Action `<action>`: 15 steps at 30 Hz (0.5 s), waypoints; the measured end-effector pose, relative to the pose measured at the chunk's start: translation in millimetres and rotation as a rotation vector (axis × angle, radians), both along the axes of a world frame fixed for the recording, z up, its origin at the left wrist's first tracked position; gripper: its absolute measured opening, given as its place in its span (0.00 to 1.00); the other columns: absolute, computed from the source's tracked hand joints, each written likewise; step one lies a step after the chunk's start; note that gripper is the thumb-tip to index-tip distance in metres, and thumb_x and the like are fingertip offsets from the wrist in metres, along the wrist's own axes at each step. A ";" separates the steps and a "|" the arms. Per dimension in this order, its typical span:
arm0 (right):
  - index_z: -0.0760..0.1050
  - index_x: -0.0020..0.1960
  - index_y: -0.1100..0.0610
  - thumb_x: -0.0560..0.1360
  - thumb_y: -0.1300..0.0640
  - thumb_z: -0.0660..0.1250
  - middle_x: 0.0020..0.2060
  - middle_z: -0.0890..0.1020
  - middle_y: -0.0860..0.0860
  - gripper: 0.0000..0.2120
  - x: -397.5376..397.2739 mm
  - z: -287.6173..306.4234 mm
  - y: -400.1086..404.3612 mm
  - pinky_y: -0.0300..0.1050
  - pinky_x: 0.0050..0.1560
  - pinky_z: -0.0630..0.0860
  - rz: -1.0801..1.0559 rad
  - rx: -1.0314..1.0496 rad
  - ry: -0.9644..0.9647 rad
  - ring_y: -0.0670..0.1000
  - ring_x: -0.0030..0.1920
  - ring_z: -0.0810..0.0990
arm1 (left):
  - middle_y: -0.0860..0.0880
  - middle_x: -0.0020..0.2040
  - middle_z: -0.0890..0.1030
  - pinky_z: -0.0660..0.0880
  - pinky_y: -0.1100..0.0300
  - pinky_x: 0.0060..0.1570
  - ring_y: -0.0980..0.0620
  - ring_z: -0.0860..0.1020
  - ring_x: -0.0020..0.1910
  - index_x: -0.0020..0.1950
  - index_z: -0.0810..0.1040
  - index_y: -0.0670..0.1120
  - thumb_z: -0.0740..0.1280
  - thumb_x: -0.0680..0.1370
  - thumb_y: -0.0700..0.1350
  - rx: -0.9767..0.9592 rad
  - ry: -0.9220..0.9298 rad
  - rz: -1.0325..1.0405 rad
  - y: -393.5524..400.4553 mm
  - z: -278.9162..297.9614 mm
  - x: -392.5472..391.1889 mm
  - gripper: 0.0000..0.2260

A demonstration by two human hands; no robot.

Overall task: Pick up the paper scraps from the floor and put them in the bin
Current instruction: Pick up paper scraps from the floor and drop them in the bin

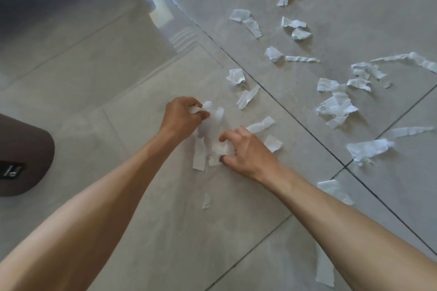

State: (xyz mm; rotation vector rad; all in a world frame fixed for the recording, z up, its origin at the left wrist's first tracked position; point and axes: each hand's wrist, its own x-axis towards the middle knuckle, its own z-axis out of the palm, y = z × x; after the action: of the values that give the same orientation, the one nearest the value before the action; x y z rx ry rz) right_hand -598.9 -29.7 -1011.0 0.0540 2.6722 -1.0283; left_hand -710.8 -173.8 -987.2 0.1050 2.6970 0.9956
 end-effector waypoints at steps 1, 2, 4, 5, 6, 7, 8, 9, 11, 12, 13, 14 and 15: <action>0.71 0.64 0.52 0.69 0.48 0.71 0.53 0.72 0.54 0.25 2.7 -0.6 -8.3 0.48 0.53 0.74 0.025 0.054 -0.041 0.56 0.55 0.74 | 0.46 0.40 0.82 0.70 0.63 0.34 0.51 0.78 0.37 0.43 0.82 0.43 0.74 0.71 0.44 0.003 -0.019 -0.001 -10.3 1.8 4.5 0.05; 0.67 0.66 0.50 0.67 0.43 0.71 0.56 0.70 0.54 0.31 5.0 -1.3 -17.0 0.50 0.54 0.75 0.033 0.115 -0.050 0.56 0.58 0.72 | 0.46 0.39 0.82 0.70 0.63 0.33 0.51 0.79 0.37 0.43 0.82 0.44 0.74 0.71 0.45 -0.002 -0.029 -0.001 -21.9 3.1 8.5 0.05; 0.60 0.71 0.47 0.65 0.36 0.71 0.59 0.68 0.55 0.39 5.6 -1.9 -33.6 0.52 0.52 0.74 0.039 0.231 0.004 0.58 0.59 0.69 | 0.47 0.38 0.82 0.70 0.65 0.32 0.55 0.79 0.34 0.42 0.82 0.45 0.74 0.71 0.45 -0.016 -0.038 0.023 -44.0 4.7 16.5 0.05; 0.56 0.72 0.46 0.65 0.34 0.70 0.59 0.67 0.56 0.42 4.5 -3.3 -38.5 0.53 0.50 0.73 0.059 0.283 0.040 0.59 0.58 0.69 | 0.47 0.37 0.82 0.69 0.68 0.29 0.58 0.78 0.31 0.42 0.82 0.46 0.73 0.71 0.45 -0.006 -0.050 0.047 -51.7 4.4 19.9 0.04; 0.54 0.73 0.45 0.66 0.33 0.68 0.60 0.66 0.56 0.42 3.4 -5.2 -44.6 0.53 0.49 0.73 0.095 0.333 0.071 0.59 0.57 0.69 | 0.48 0.35 0.82 0.68 0.71 0.27 0.61 0.77 0.27 0.41 0.81 0.46 0.73 0.71 0.45 0.011 -0.064 0.076 -60.6 4.4 23.8 0.03; 0.53 0.74 0.45 0.68 0.33 0.66 0.60 0.65 0.56 0.41 2.1 -8.3 -49.5 0.53 0.47 0.72 0.131 0.385 0.096 0.59 0.57 0.69 | 0.48 0.34 0.82 0.67 0.72 0.25 0.63 0.76 0.26 0.40 0.81 0.46 0.73 0.71 0.44 0.023 -0.072 0.104 -68.3 3.9 27.0 0.03; 0.55 0.73 0.45 0.70 0.34 0.65 0.60 0.65 0.57 0.37 0.5 -13.1 -53.2 0.52 0.45 0.71 0.158 0.436 0.120 0.60 0.56 0.69 | 0.48 0.33 0.82 0.67 0.73 0.25 0.64 0.76 0.26 0.40 0.81 0.47 0.73 0.71 0.44 0.034 -0.078 0.131 -74.0 2.9 29.9 0.03; 0.60 0.70 0.47 0.72 0.36 0.64 0.59 0.67 0.57 0.32 -0.2 -17.0 -57.1 0.52 0.42 0.70 0.174 0.473 0.154 0.60 0.54 0.70 | 0.48 0.33 0.82 0.68 0.73 0.26 0.64 0.76 0.26 0.40 0.81 0.47 0.73 0.71 0.44 0.045 -0.081 0.160 -80.3 1.9 32.7 0.03; 0.70 0.58 0.53 0.75 0.45 0.65 0.51 0.72 0.58 0.17 1.2 -24.0 -63.5 0.50 0.35 0.65 0.197 0.464 0.257 0.61 0.47 0.74 | 0.48 0.33 0.83 0.71 0.68 0.30 0.60 0.78 0.28 0.41 0.81 0.46 0.73 0.71 0.45 0.071 -0.086 0.211 -88.8 -0.9 38.2 0.04; 0.72 0.52 0.55 0.74 0.52 0.67 0.46 0.73 0.58 0.10 3.3 -26.4 -64.2 0.49 0.32 0.63 0.211 0.443 0.289 0.61 0.42 0.75 | 0.48 0.34 0.83 0.72 0.64 0.33 0.57 0.79 0.31 0.41 0.81 0.46 0.73 0.71 0.45 0.080 -0.091 0.229 -90.2 -2.7 40.9 0.04; 0.72 0.49 0.57 0.73 0.58 0.68 0.42 0.73 0.58 0.07 4.9 -29.4 -63.7 0.48 0.30 0.62 0.219 0.426 0.320 0.61 0.38 0.75 | 0.48 0.34 0.83 0.73 0.61 0.35 0.54 0.79 0.33 0.41 0.81 0.46 0.73 0.71 0.45 0.089 -0.098 0.241 -91.6 -4.6 44.1 0.04; 0.71 0.47 0.58 0.72 0.63 0.67 0.40 0.73 0.58 0.06 5.7 -32.4 -62.3 0.48 0.30 0.61 0.219 0.395 0.329 0.60 0.38 0.74 | 0.48 0.34 0.83 0.73 0.61 0.36 0.53 0.80 0.34 0.40 0.81 0.45 0.73 0.71 0.45 0.103 -0.104 0.252 -92.5 -5.4 47.3 0.04; 0.71 0.47 0.59 0.73 0.65 0.65 0.41 0.74 0.58 0.05 6.0 -33.7 -60.2 0.48 0.31 0.62 0.204 0.334 0.309 0.60 0.39 0.74 | 0.48 0.34 0.83 0.73 0.61 0.35 0.52 0.79 0.34 0.40 0.81 0.45 0.73 0.71 0.45 0.119 -0.109 0.261 -93.8 -5.3 50.8 0.04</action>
State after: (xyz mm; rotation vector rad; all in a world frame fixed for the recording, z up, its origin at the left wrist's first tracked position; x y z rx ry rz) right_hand -592.9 -89.9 -1044.7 -0.3294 3.0213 -0.5584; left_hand -660.0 -267.7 -992.5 -0.2783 2.5957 1.1974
